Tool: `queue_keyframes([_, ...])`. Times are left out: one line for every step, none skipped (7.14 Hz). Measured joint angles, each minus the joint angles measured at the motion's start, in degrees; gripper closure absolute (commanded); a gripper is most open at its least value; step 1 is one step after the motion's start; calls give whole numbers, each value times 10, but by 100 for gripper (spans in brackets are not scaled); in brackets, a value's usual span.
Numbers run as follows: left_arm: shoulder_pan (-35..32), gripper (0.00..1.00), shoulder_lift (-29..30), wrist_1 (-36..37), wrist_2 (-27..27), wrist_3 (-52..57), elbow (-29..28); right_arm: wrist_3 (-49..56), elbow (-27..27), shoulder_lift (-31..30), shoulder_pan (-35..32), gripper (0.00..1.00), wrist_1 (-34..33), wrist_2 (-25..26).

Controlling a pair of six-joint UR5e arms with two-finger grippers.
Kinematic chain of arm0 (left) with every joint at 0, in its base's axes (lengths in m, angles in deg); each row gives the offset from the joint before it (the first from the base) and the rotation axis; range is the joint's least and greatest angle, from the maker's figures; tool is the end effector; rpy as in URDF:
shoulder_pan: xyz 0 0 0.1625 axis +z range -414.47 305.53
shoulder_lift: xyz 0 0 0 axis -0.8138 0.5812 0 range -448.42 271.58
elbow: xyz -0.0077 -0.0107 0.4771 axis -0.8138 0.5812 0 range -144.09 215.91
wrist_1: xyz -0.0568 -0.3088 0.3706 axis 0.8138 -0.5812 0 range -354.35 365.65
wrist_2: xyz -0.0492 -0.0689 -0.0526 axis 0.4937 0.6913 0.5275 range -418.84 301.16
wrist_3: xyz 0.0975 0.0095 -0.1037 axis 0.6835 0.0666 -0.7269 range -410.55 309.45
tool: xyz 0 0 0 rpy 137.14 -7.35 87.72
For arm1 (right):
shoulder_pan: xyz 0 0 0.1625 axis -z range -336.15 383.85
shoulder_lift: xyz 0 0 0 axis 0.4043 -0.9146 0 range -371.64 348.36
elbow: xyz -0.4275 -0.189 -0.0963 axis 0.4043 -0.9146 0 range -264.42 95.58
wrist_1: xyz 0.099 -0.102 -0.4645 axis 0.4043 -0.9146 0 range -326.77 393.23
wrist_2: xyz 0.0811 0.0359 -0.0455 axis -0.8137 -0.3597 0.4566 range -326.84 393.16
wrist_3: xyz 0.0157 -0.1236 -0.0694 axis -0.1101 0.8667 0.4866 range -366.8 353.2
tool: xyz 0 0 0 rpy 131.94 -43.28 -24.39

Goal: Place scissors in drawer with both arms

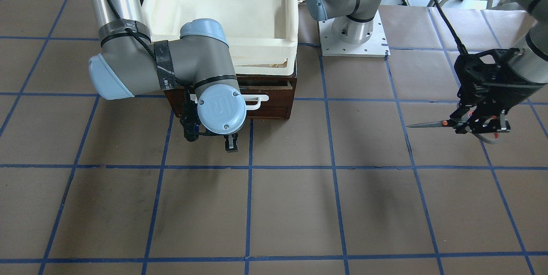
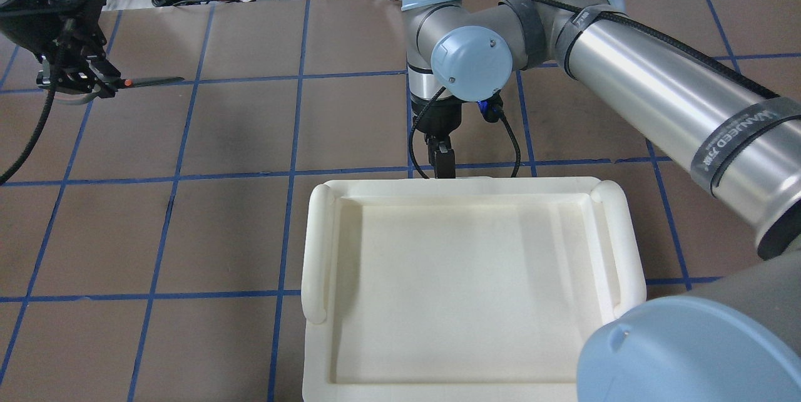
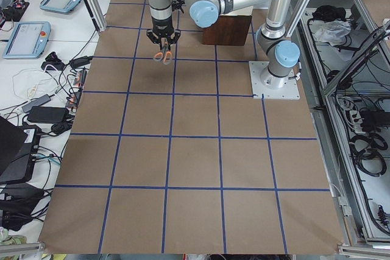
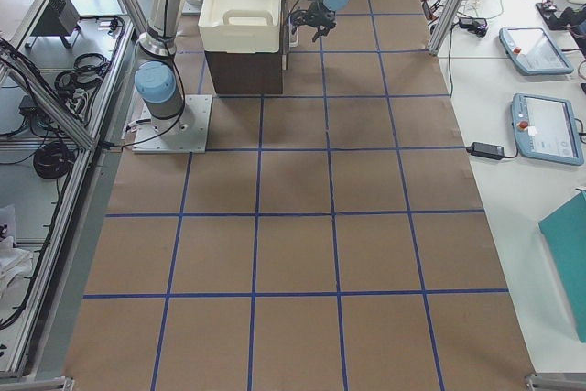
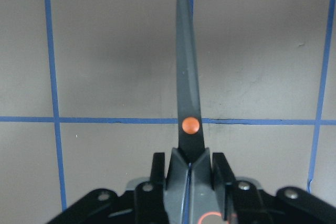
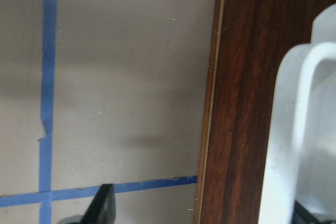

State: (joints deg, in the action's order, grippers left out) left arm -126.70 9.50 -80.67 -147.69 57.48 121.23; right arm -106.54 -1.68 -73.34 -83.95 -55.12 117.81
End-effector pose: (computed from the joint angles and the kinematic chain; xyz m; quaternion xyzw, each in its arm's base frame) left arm 0.0635 -0.6442 0.4670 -0.7087 -0.7055 0.0107 0.0012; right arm 0.3534 -0.6211 0.2455 -0.6491 -0.7334 -0.1410 0.1444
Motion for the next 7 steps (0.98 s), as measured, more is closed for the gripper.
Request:
queue_keyframes([-25,99,-4,-3,0,-14,0,12,-1,0,0,0,-21,1])
queue_keyframes([-51,99,-3,-4,1,-38,1,22,-2,0,0,0,-37,1])
queue_keyframes([-80,99,-4,-4,0,-67,1,32,-4,0,0,0,-51,1])
queue_keyframes([-107,99,-6,-4,-2,-98,1,38,-5,1,1,0,-64,1])
queue_keyframes([-124,99,-7,-4,-3,-121,2,42,-7,1,1,0,-75,1])
queue_keyframes([-132,99,-9,-5,-3,-131,4,44,-9,2,2,0,-83,1])
queue_keyframes([-134,99,-10,-5,-2,-134,8,49,-14,2,3,0,-87,1])
